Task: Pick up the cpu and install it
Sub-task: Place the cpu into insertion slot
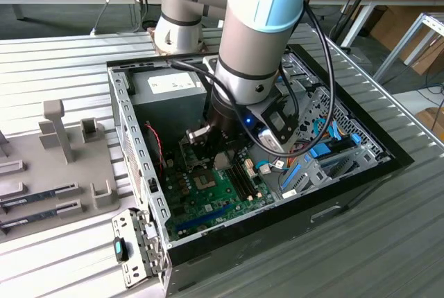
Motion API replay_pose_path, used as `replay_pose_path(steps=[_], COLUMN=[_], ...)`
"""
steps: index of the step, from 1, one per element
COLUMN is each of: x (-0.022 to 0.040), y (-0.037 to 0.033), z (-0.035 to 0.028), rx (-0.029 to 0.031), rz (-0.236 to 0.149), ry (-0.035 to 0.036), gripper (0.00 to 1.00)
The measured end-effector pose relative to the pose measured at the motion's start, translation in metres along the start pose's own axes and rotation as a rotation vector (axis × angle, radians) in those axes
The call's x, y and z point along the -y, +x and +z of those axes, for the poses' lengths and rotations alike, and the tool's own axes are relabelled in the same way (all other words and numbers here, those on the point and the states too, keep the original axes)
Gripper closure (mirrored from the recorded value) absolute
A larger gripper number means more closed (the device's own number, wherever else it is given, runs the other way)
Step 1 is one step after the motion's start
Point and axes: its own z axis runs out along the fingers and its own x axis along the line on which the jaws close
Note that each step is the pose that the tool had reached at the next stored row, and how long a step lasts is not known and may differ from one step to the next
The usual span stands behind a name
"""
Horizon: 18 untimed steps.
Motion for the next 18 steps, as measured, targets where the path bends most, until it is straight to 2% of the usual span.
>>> replay_pose_path(steps=[18], x=[-0.0002], y=[0.0002], z=[0.0065], rx=[0.0000], rz=[0.000], ry=[0.0000], gripper=[0.53])
